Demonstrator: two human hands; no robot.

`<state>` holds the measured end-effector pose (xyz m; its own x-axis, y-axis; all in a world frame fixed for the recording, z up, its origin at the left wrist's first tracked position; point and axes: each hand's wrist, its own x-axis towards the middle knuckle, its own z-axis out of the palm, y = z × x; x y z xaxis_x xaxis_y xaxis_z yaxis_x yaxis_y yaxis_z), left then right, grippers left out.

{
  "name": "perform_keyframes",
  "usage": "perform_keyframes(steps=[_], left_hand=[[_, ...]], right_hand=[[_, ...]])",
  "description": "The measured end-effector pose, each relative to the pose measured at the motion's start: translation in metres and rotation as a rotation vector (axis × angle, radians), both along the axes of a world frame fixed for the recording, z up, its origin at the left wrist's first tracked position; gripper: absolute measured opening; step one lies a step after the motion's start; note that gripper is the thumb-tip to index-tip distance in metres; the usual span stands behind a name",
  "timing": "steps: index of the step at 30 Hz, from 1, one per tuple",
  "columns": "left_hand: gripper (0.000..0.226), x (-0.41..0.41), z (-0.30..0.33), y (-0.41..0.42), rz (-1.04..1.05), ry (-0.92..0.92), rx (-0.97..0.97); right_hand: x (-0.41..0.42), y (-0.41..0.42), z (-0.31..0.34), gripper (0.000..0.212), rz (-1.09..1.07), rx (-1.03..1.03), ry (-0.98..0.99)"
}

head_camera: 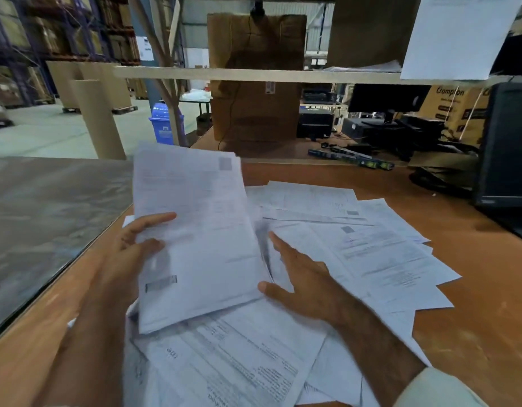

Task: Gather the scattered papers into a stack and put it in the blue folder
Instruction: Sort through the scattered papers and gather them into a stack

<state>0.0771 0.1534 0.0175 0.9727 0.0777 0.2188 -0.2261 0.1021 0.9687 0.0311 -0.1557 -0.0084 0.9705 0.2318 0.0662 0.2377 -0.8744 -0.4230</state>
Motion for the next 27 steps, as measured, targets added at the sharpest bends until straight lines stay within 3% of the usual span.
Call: perform_keyframes(steps=[3, 8, 11, 14, 17, 20, 23, 25, 27], left_hand=[[0.052, 0.0, -0.009, 0.024, 0.159, 0.016, -0.12], [0.054, 0.012, -0.012, 0.022, 0.118, 0.042, -0.085], [0.053, 0.017, -0.009, 0.015, 0.061, 0.003, -0.001], [0.055, 0.015, -0.011, 0.011, 0.04, -0.02, -0.043], [0.057, 0.01, -0.007, 0.01, 0.05, -0.028, -0.079], [0.058, 0.006, -0.004, 0.01, 0.041, -0.026, -0.051], [0.058, 0.003, -0.003, 0.009, 0.001, -0.027, -0.011], [0.058, 0.0, -0.001, 0.006, -0.019, -0.034, 0.003], [0.054, -0.004, 0.002, 0.001, -0.037, -0.03, 0.037]], right_hand=[[-0.006, -0.005, 0.0, 0.085, 0.041, -0.253, 0.113], [0.005, -0.052, 0.014, 0.069, -0.156, -0.325, 0.207], [0.004, -0.068, 0.011, 0.064, -0.246, -0.338, 0.139], [0.0, -0.057, 0.012, 0.089, -0.233, -0.134, 0.113], [0.003, -0.046, 0.018, 0.093, -0.164, -0.211, 0.126], [0.0, -0.048, 0.031, 0.079, -0.147, -0.149, 0.096], [-0.006, -0.061, 0.04, 0.043, -0.047, -0.031, 0.11], [-0.01, -0.069, 0.046, 0.038, -0.024, 0.089, 0.056], [-0.014, -0.078, 0.051, 0.039, -0.132, 0.282, -0.08]])
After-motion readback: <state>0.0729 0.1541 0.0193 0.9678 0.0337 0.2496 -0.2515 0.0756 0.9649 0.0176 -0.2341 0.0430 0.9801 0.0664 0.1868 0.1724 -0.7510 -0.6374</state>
